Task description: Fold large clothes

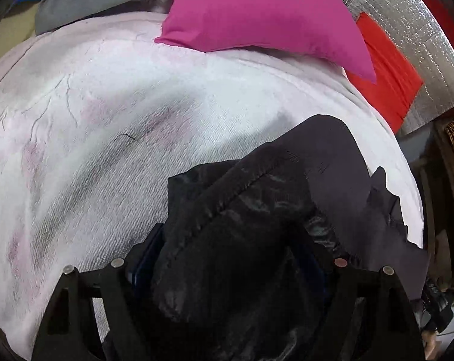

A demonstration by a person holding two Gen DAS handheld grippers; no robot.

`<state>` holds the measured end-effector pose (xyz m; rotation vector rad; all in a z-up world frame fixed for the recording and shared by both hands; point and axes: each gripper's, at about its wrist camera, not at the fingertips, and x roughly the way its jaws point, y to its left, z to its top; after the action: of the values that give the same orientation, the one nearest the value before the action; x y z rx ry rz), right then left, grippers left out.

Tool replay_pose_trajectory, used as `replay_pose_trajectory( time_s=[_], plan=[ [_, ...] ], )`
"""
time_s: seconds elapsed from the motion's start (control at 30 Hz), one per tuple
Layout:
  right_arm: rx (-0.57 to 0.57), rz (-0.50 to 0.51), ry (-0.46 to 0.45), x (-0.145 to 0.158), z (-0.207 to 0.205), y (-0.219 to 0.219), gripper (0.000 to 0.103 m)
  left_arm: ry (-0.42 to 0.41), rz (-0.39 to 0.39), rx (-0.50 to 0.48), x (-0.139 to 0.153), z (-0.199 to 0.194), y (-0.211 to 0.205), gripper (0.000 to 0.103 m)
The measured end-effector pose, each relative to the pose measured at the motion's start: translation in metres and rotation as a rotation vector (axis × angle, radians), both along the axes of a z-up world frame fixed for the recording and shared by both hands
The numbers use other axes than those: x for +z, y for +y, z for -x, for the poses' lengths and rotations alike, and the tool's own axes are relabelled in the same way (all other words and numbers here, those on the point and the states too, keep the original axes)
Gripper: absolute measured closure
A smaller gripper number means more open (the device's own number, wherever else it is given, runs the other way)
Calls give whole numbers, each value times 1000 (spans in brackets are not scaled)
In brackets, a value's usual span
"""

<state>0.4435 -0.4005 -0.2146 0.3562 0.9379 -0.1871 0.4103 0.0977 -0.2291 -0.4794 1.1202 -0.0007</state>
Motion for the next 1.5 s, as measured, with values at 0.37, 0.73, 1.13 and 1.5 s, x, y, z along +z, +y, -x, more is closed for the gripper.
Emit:
replay_pose_trajectory(
  time_s=[0.37, 0.73, 1.13, 1.5],
  plan=[
    [-219, 150, -207, 36, 28, -10, 83, -128, -48, 48, 26, 13, -1, 52],
    [-273, -137, -57, -18, 23, -49, 30, -101, -119, 37, 14, 5, -9, 48],
    [-199, -320, -190, 21, 128, -81, 29, -296, -216, -8, 68, 41, 6, 27],
    [-148, -650, -102, -43, 192, -112, 27, -81, 127, -103, 30, 52, 68, 26]
  ],
)
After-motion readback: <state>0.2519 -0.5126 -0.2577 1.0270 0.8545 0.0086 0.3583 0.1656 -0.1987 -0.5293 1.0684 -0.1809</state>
